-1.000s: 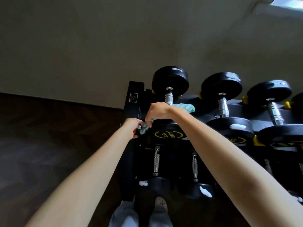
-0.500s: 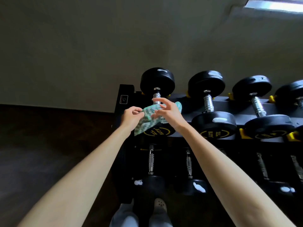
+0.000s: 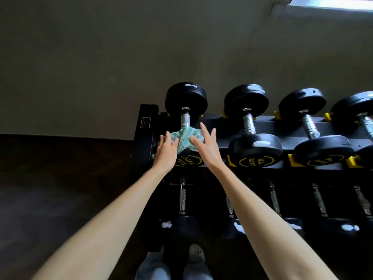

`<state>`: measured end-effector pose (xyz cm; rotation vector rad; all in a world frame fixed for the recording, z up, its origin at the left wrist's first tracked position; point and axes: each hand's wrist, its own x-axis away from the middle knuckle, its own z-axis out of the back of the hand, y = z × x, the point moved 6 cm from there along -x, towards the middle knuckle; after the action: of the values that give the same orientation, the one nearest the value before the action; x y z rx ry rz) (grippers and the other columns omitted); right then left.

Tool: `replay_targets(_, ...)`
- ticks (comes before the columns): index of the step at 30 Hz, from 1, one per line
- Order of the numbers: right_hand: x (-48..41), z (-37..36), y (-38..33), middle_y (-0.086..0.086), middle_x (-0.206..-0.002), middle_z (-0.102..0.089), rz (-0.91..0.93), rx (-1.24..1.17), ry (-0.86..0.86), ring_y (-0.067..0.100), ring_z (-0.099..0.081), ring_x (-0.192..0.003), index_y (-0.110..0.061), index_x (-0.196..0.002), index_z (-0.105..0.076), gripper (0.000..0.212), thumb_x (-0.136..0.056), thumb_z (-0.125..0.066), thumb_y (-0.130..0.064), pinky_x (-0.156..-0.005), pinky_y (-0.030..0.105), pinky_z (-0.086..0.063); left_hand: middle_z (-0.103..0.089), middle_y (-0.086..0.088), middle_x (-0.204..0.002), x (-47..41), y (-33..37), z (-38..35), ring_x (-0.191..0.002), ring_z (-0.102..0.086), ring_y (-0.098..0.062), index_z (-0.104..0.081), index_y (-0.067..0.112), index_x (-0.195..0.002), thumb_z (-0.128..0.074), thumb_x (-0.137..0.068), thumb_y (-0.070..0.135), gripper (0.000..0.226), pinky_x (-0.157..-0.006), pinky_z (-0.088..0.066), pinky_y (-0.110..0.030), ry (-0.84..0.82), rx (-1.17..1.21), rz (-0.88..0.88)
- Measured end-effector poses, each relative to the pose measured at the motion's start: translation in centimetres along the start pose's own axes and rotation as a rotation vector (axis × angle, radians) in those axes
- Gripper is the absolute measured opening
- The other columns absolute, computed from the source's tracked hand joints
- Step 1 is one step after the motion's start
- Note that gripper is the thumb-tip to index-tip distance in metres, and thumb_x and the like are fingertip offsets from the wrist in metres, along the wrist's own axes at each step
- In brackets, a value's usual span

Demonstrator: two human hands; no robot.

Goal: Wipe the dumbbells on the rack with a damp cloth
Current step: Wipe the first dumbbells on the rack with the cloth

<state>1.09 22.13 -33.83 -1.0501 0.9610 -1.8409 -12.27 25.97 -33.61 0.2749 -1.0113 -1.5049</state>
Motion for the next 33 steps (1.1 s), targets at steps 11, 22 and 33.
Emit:
replay_targets(11, 0.4, 0.4, 3.1, 0.001, -0.090, -0.061, -0.275, -0.490, 0.098, 0.013, -0.052, -0.076, -0.016, -0.104, -0.061, 0.026, -0.095, -0.040, -0.028, -0.065, 0.024, -0.038, -0.002, -0.016, -0.157, 2.2, 3.6, -3.1, -0.146, 0.003, -0.027, -0.016, 0.001, -0.148, -0.022, -0.101, 0.006, 0.047, -0.117, 0.001, -0.034, 0.169, -0.266, -0.283)
replay_targets(22, 2.6, 3.1, 4.9, 0.013, -0.103, -0.065, -0.285, -1.394, 0.055, 0.024, -0.060, -0.097, -0.005, -0.109, -0.062, 0.041, -0.096, -0.032, -0.030, -0.097, 0.036, -0.044, -0.013, -0.012, -0.157, 3.8, 8.5, -10.5, -0.146, 0.002, -0.023, -0.023, 0.003, -0.146, -0.020, -0.102, 0.010, 0.044, -0.116, 0.001, -0.030, -0.179, -0.058, -0.362)
replay_targets(33, 2.5, 6.0, 2.2, 0.010, -0.102, -0.066, -0.244, -0.931, 0.273, 0.024, -0.063, -0.091, -0.005, -0.114, -0.059, 0.026, -0.091, -0.050, -0.013, -0.073, 0.032, -0.052, -0.064, -0.014, -0.118, 2.6, 9.9, -2.0, -0.111, -0.059, -0.023, -0.064, -0.004, -0.114, -0.045, -0.081, -0.006, 0.038, -0.092, -0.043, -0.017, 0.137, 0.401, -0.331)
